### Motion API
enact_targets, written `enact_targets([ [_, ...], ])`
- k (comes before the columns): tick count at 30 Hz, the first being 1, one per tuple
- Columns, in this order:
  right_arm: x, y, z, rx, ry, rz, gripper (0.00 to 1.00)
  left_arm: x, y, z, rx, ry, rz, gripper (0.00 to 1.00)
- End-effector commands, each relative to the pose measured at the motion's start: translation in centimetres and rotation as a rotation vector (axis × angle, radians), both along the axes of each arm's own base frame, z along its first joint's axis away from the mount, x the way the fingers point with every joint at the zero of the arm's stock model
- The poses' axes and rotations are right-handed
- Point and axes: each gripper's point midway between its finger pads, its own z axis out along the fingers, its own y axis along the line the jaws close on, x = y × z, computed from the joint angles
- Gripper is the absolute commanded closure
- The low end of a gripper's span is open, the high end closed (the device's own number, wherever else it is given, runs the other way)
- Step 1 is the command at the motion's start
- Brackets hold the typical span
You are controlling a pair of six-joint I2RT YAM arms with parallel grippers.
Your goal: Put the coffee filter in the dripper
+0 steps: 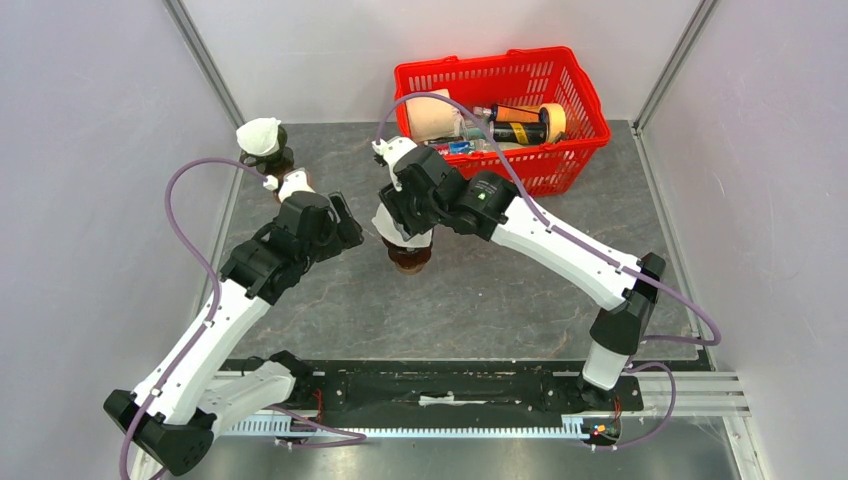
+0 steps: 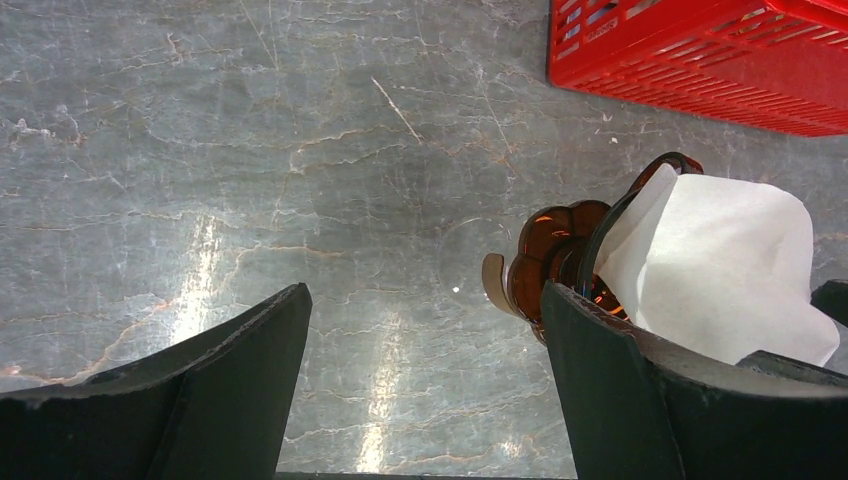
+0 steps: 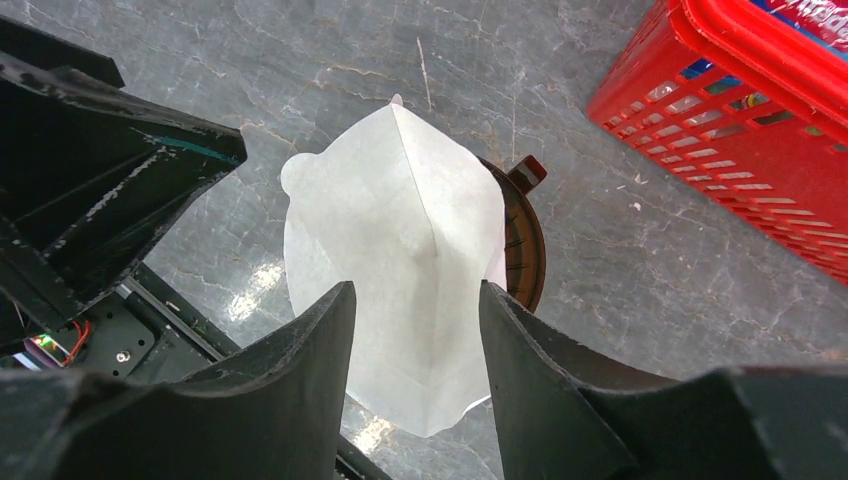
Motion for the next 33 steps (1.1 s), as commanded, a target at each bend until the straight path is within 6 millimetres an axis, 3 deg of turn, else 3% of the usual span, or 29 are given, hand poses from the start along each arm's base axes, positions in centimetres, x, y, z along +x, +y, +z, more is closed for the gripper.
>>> enact_targets([
  [1,0.7,0.0,2.9,0.019,-0.096,-0.01,0.43,0.7,-0.3,0.6,-0.026,-0.033,0.008,0.08],
  [9,-1.1,-0.1,5.0,0.077,-0.123,0.018,0.43,1.2,-0.7,0.5,-0.034,-0.035,-0.005,0.08],
  [13,-2.5,0.6,4.6,0.109,-0.073,0.064,0.45,1.3,-0.9,0.5,-0.038,-0.035,-0.008,0.07],
  [21,-0.9,0.4,2.2,0.038,-0.07,-0.02,0.58,1.0,-0.9,0.5,-0.047,-0.04,-0.013,0.07],
  [33,0.6,0.7,-0.5,-0.054,-0.061,-0.079,0.65,0.8,-0.7,0.6,-0.051,-0.047,-0.013,0.07],
])
